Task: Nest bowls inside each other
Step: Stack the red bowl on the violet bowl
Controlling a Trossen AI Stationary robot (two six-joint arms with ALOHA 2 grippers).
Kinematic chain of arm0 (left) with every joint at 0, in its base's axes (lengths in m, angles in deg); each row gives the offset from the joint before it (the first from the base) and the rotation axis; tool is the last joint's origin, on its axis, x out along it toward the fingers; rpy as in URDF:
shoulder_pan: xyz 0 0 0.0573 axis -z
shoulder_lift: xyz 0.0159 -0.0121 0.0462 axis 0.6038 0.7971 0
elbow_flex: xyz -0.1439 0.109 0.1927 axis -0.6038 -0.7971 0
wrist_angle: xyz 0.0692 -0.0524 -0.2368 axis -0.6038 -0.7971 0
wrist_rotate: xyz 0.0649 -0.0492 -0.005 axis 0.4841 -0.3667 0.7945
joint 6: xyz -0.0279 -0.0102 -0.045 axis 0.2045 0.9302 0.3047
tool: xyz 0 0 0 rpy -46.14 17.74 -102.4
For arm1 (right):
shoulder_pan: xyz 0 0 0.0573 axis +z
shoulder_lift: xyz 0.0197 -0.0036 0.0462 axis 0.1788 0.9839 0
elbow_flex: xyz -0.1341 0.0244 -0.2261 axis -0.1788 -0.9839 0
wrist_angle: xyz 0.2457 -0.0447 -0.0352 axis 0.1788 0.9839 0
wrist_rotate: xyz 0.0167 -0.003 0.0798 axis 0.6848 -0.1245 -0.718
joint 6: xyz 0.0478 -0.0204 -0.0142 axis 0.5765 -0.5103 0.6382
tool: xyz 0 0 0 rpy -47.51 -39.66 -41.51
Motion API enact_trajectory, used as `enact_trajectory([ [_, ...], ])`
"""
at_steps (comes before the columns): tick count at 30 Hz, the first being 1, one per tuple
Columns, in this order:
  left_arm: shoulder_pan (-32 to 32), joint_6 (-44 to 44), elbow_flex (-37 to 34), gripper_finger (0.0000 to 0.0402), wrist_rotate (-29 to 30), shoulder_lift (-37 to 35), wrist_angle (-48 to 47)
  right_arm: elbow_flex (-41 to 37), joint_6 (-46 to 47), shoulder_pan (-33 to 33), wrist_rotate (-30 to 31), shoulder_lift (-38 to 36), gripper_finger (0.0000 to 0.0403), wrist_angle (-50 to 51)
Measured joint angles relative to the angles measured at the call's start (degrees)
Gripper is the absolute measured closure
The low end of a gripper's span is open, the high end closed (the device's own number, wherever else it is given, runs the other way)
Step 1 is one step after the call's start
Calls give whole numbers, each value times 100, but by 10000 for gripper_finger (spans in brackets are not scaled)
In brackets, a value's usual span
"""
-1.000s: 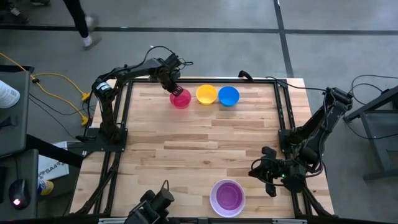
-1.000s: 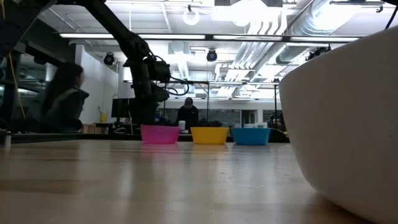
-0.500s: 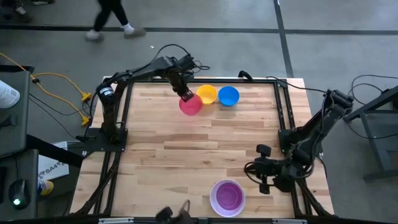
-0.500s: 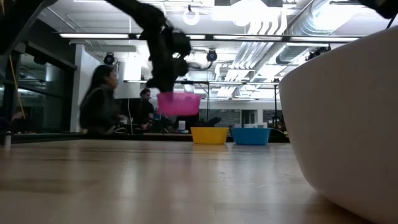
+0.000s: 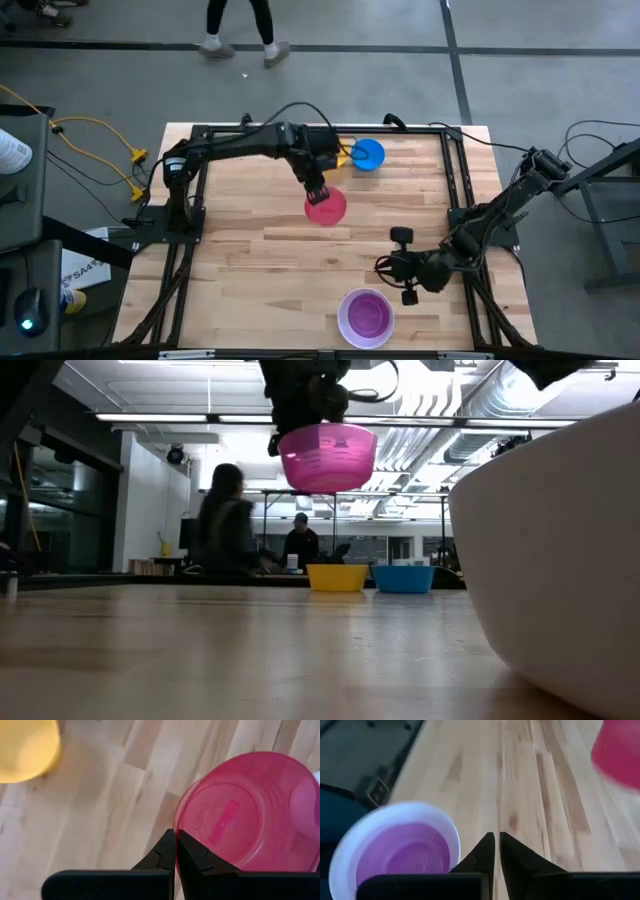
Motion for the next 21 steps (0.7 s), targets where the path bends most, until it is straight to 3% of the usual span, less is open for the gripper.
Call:
enact_trajectory([
  [21,1252,329,-2,401,26,0,367,0,-2315,-1245,-1560,0,382,-1571],
])
